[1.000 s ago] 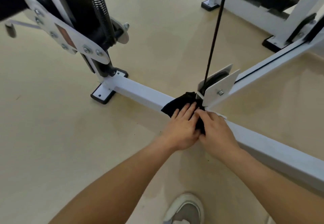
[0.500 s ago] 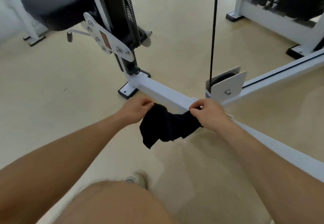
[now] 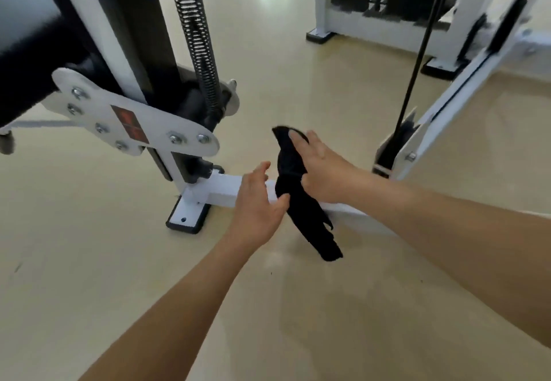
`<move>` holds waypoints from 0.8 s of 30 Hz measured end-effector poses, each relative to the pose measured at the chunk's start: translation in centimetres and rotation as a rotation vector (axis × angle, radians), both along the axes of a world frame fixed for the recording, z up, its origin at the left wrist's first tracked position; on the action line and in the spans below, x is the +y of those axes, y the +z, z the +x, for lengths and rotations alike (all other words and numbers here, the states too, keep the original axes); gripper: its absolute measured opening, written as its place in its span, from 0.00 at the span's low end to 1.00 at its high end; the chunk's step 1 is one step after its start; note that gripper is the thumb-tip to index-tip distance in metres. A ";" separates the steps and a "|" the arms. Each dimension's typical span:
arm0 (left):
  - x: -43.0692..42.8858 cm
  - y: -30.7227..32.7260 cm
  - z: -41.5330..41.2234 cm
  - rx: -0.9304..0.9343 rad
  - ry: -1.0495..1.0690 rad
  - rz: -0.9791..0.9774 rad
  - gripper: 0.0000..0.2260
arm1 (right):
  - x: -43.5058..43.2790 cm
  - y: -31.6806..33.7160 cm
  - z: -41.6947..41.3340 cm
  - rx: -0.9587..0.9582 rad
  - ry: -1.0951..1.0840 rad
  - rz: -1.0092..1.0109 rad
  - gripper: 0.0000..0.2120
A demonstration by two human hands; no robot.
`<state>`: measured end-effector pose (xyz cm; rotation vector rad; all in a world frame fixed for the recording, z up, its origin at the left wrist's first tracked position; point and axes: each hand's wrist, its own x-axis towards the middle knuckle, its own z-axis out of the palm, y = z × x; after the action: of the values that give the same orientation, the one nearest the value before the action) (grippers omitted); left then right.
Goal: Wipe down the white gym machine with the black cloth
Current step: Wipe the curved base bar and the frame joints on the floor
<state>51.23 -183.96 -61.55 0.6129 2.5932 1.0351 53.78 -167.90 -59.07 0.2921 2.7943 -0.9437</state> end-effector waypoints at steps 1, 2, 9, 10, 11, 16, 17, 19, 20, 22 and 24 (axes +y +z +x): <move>-0.1 -1.0 -1.3 0.154 -0.109 -0.134 0.31 | -0.1 -0.9 0.4 -0.068 0.032 0.048 0.34; 0.0 -2.0 -2.4 0.266 -0.248 -0.261 0.35 | -0.1 -1.8 0.9 -0.123 0.054 0.097 0.28; 6.1 -7.8 -4.8 0.565 -0.657 -0.636 0.34 | -0.3 -6.9 4.1 -0.048 -0.068 0.174 0.15; 7.1 -8.2 -4.3 0.574 -0.679 -0.603 0.30 | -0.3 -7.2 4.4 -0.006 -0.134 0.169 0.14; 7.8 -8.7 -3.7 0.577 -0.696 -0.549 0.27 | -0.1 -7.3 4.7 0.020 -0.202 0.169 0.12; 7.0 -9.7 -4.2 0.550 -0.752 -0.369 0.34 | -0.2 -7.0 5.2 0.036 -0.222 0.233 0.24; 6.2 -9.5 -5.1 0.537 -0.729 -0.392 0.36 | -0.4 -7.0 4.8 0.021 -0.168 0.262 0.28; 3.9 -8.9 -6.8 0.538 -0.655 -0.466 0.40 | -1.3 -7.2 3.9 -0.036 -0.061 0.337 0.33; 2.8 -8.8 -7.5 0.552 -0.621 -0.484 0.40 | -1.7 -7.4 3.3 -0.058 -0.023 0.385 0.34; 0.6 -8.6 -8.7 0.623 -0.570 -0.495 0.40 | -2.4 -7.7 2.2 -0.105 0.010 0.472 0.33; -1.0 -8.7 -9.8 0.669 -0.516 -0.528 0.40 | -2.9 -7.8 1.2 -0.161 0.030 0.508 0.35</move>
<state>41.47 -184.96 -70.27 1.5544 2.7792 -0.0498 54.95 -170.80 -66.91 0.3699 2.8305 -0.1760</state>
